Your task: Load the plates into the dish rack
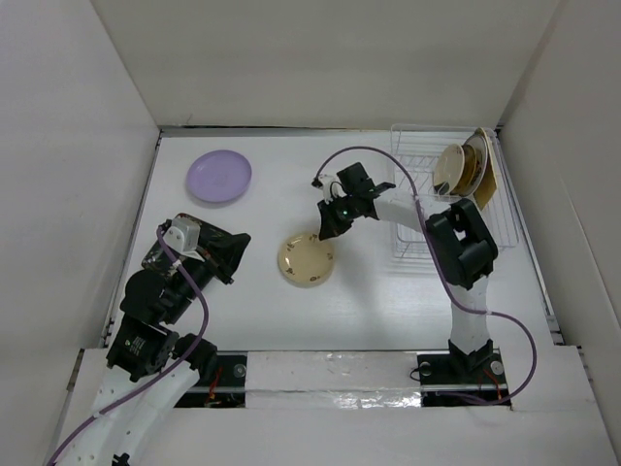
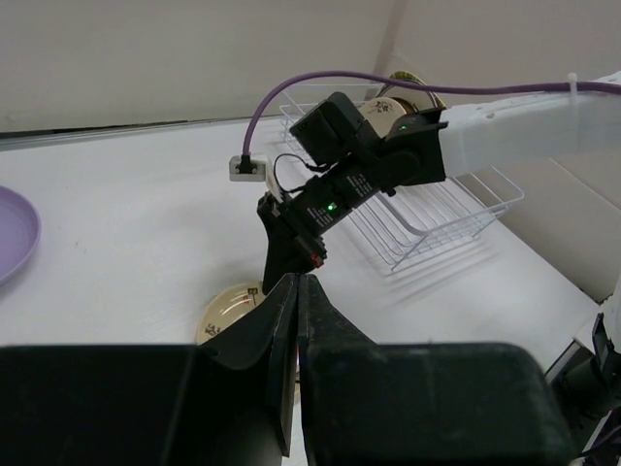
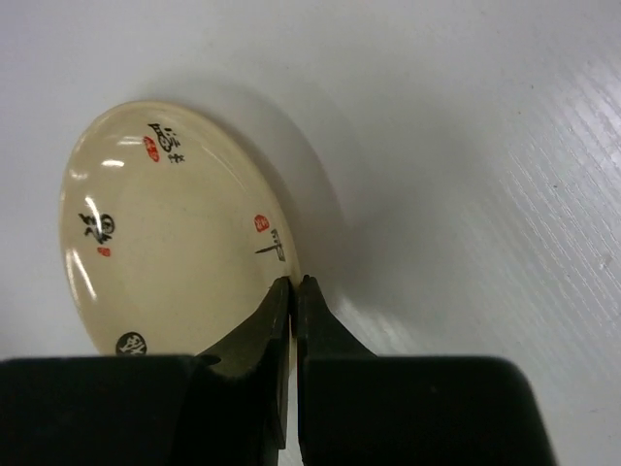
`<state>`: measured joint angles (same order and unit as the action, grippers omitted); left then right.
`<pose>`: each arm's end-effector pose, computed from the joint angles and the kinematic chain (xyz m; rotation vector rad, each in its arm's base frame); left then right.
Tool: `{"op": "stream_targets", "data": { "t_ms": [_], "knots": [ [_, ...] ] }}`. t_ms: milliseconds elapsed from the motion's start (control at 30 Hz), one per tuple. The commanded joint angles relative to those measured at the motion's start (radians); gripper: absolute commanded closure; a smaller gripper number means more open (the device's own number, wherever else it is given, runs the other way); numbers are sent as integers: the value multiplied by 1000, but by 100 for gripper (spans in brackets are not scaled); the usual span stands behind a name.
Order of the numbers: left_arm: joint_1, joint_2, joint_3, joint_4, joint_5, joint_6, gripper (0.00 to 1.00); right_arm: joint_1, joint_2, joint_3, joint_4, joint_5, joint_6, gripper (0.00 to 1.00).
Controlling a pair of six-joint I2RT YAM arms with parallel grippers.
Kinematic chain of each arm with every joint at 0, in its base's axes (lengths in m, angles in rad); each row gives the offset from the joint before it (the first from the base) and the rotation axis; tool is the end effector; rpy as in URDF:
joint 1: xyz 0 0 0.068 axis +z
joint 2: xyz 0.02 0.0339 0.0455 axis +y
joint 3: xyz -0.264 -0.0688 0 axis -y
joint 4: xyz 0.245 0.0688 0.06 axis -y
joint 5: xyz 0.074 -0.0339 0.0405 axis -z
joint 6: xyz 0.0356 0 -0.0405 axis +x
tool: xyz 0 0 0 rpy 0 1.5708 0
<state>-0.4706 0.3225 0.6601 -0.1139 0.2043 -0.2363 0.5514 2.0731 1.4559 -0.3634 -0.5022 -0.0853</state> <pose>0.0743 -0.0459 0.3591 0.3369 1.3481 -0.7303 0.3660 0.2452 0.1646 -0.9925 2.3729 0.8200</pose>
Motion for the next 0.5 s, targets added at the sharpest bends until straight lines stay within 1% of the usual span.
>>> {"op": "stream_targets", "data": {
  "t_ms": [0, 33, 100, 133, 167, 200, 233, 267, 300, 333, 400, 433, 467],
  "knots": [
    [-5, 6, 9, 37, -5, 11, 100, 10, -131, -8, 147, 94, 59, 100],
    [4, 4, 9, 37, 0, 12, 100, 10, -193, -17, 168, 156, 74, 100],
    [4, -10, 9, 40, 6, 11, 100, -24, -264, -38, 243, 255, 149, 100],
    [4, -14, 9, 42, 7, 9, 100, -39, -339, -69, 268, 381, 176, 100],
    [4, -23, 9, 43, 12, 9, 100, -56, -378, -84, 290, 454, 220, 100],
    [4, -29, 6, 45, 23, 9, 100, -100, -415, -101, 326, 547, 245, 100],
    [4, -33, 7, 46, 29, 8, 100, -126, -448, -114, 336, 705, 272, 100],
    [4, -40, 6, 46, 35, 8, 100, -154, -500, -124, 336, 768, 316, 100],
    [4, -42, 6, 45, 47, 6, 100, -212, -517, -121, 325, 819, 331, 100],
    [4, -45, 6, 45, 53, 6, 100, -234, -530, -117, 320, 921, 337, 100],
    [4, -63, 6, 48, 66, 5, 100, -266, -542, -95, 308, 1054, 325, 100],
    [4, -71, 6, 49, 66, 3, 100, -277, -545, -91, 319, 1191, 308, 100],
    [4, -85, 6, 51, 69, 3, 100, -294, -547, -94, 342, 1246, 268, 100]
  ]
}}
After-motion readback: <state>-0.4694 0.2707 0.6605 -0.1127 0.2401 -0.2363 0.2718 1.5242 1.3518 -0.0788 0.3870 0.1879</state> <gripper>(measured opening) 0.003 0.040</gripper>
